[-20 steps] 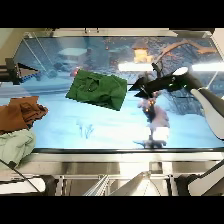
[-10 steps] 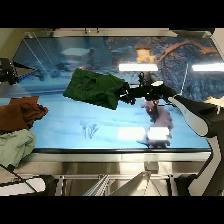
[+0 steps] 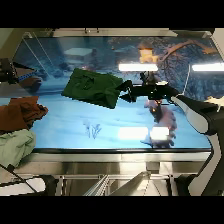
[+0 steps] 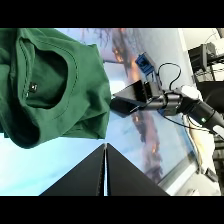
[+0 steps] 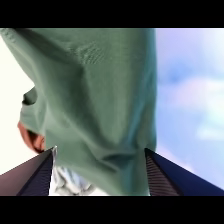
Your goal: Fold the shirts.
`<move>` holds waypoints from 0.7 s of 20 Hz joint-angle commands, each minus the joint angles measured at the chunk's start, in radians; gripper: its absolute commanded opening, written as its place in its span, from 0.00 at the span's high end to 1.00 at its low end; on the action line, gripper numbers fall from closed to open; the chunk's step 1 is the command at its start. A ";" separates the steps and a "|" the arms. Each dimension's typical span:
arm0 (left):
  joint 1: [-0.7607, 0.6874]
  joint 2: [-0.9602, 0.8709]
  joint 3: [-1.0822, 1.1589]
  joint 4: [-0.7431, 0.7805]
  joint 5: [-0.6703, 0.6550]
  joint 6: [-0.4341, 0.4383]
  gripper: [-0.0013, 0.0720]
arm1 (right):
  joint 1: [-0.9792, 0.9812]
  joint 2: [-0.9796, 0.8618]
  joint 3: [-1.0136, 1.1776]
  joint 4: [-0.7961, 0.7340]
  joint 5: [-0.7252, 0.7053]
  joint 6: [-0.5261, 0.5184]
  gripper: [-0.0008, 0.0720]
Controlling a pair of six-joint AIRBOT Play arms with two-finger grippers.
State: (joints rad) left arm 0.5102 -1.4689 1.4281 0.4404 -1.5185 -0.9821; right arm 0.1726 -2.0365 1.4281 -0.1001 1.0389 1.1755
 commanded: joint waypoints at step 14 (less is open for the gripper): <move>-0.001 0.001 0.000 -0.019 -0.004 0.014 0.96 | 0.140 -0.017 0.014 0.014 -0.177 0.037 0.15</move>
State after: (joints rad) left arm 0.5102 -1.4689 1.4281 0.4393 -1.5181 -0.9749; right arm 0.2646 -2.0472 1.4330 -0.0959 0.9096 1.2297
